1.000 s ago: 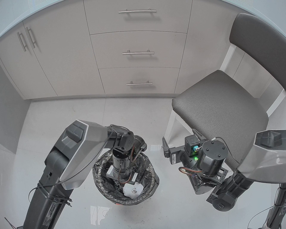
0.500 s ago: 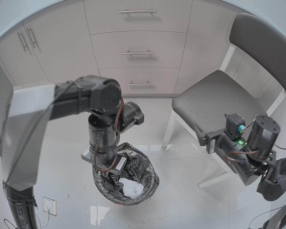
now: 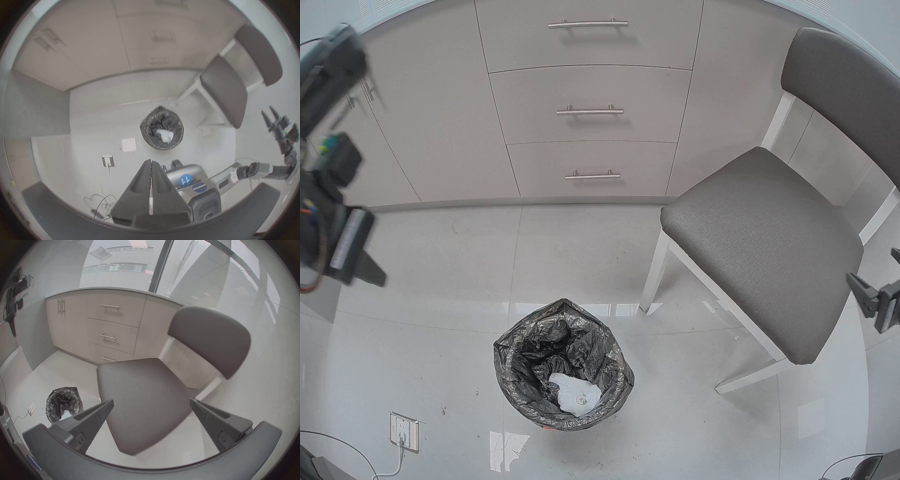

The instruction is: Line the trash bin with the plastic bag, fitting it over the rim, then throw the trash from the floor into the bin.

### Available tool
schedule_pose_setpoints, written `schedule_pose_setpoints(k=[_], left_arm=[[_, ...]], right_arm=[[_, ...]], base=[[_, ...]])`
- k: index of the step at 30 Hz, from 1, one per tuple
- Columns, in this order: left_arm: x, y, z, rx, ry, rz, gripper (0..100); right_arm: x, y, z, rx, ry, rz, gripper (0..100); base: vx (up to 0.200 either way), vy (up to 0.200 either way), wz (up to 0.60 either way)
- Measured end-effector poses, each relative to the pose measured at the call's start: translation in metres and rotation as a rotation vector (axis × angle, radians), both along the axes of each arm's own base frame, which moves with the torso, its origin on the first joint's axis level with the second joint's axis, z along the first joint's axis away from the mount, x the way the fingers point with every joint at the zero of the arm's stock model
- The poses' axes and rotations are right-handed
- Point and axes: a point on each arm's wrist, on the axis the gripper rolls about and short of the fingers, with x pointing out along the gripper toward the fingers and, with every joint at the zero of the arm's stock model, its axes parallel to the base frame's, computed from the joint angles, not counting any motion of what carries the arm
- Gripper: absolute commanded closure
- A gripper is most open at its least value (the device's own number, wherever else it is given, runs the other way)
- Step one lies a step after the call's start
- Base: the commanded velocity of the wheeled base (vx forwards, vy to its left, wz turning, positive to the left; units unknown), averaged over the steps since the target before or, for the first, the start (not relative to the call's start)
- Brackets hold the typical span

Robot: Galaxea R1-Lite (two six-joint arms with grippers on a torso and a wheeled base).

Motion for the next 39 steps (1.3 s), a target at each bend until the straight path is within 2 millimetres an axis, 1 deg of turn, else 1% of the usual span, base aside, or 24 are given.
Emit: schedule_pose_setpoints(k=[2,3,4,7,8,9,12,14,17,19,21,23,27,31,34,36,39], left_arm=[[-0.029,0.027,0.015,-0.050,-0.082,0.046,100],[-0.039,0.036,0.018,-0.066,-0.109,0.062,100],[-0.055,0.049,0.023,-0.089,-0.150,0.088,100],[-0.095,0.077,0.028,-0.142,-0.250,0.155,100],[-0.111,0.087,0.027,-0.161,-0.291,0.183,100],[-0.123,0.094,0.025,-0.173,-0.321,0.204,100],[-0.165,0.112,0.014,-0.203,-0.417,0.272,100],[-0.188,0.120,0.002,-0.213,-0.474,0.306,100],[-0.216,0.126,-0.021,-0.217,-0.558,0.352,100],[-0.228,0.127,-0.036,-0.219,-0.615,0.382,100],[-0.236,0.126,-0.052,-0.213,-0.676,0.409,100],[-0.239,0.125,-0.066,-0.198,-0.728,0.428,100],[-0.237,0.120,-0.096,-0.152,-0.807,0.456,100],[-0.227,0.116,-0.127,-0.107,-0.854,0.471,100],[-0.216,0.114,-0.149,-0.081,-0.897,0.470,100],[-0.208,0.112,-0.162,-0.066,-0.919,0.456,100],[-0.196,0.109,-0.188,-0.046,-0.949,0.406,100]], right_arm=[[-0.018,-0.015,0.002,0.002,-0.003,-0.029,0],[-0.024,-0.019,0.002,0.002,-0.004,-0.038,0],[-0.033,-0.026,0.002,0.005,-0.008,-0.052,0],[-0.055,-0.039,0.001,0.014,-0.024,-0.085,0],[-0.064,-0.044,0.000,0.020,-0.032,-0.099,0],[-0.070,-0.048,-0.001,0.025,-0.037,-0.109,0],[-0.091,-0.057,-0.006,0.040,-0.055,-0.140,0],[-0.102,-0.061,-0.010,0.047,-0.064,-0.153,0],[-0.118,-0.066,-0.015,0.058,-0.082,-0.169,0],[-0.126,-0.068,-0.019,0.064,-0.093,-0.176,0],[-0.134,-0.070,-0.022,0.070,-0.107,-0.186,0],[-0.141,-0.071,-0.024,0.074,-0.117,-0.196,0],[-0.152,-0.072,-0.029,0.083,-0.137,-0.218,0],[-0.160,-0.072,-0.033,0.088,-0.151,-0.235,0],[-0.164,-0.071,-0.036,0.088,-0.154,-0.243,0],[-0.166,-0.071,-0.039,0.089,-0.155,-0.247,0],[-0.168,-0.070,-0.042,0.091,-0.160,-0.255,0]], base=[[0.000,0.000,0.00],[0.000,0.000,0.00],[0.000,0.000,0.00],[0.000,0.000,0.00],[0.000,0.000,0.00],[0.000,0.000,0.00],[0.000,0.000,0.00],[0.000,0.000,0.00],[0.000,0.000,0.00],[0.000,0.000,0.00],[0.000,0.000,0.00],[0.000,0.000,0.00],[0.000,0.000,0.00],[0.000,0.000,0.00],[0.000,0.000,0.00],[0.000,0.000,0.00],[0.000,0.000,0.00]])
